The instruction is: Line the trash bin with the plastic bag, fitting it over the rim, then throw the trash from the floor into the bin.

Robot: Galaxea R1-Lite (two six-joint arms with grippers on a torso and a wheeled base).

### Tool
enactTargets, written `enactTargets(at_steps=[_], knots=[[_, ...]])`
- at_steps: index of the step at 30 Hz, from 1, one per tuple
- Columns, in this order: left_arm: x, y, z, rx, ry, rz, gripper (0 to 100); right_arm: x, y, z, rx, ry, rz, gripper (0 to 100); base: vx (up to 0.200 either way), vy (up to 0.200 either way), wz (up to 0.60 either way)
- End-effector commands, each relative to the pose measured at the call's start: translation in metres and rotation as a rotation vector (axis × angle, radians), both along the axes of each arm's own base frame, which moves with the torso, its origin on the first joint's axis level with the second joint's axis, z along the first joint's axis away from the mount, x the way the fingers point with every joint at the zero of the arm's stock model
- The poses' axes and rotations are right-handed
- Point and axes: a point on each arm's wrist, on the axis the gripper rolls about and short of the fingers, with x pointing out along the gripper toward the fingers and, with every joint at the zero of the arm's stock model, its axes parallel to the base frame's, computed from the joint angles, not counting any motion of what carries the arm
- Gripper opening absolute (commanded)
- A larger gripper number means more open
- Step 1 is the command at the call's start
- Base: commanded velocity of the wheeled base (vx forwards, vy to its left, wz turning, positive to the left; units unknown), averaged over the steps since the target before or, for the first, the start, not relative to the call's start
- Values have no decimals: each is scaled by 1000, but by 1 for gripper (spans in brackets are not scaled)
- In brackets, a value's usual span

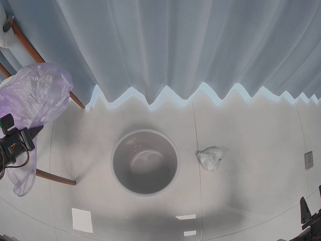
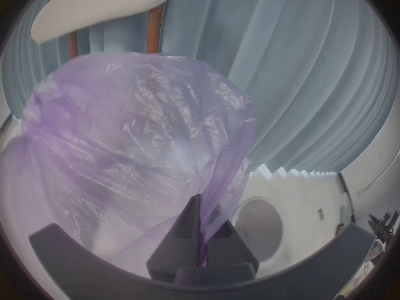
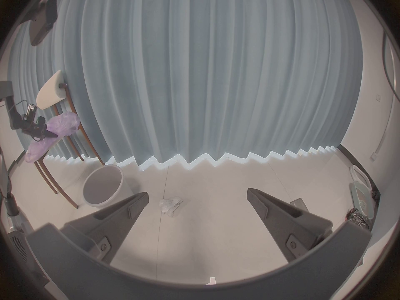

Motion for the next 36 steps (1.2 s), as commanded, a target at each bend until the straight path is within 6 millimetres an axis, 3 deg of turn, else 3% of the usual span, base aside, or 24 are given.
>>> enactTargets(at_steps=[1, 10, 17, 24, 36], knots=[[-8, 4, -18, -78, 62, -73, 0, 0, 0, -5, 0, -2, 0, 100, 0, 0, 0], [-8, 4, -10, -174, 46, -196, 0, 0, 0, -5, 0, -2, 0, 100, 0, 0, 0], [1, -30, 16, -384, -6, -410, 0, 0, 0, -5, 0, 0, 0, 100, 0, 0, 0], [-3, -60, 23, -442, -8, -576, 0, 0, 0, -5, 0, -2, 0, 100, 0, 0, 0], [1, -77, 51, -531, -17, -683, 0, 0, 0, -5, 0, 0, 0, 100, 0, 0, 0]])
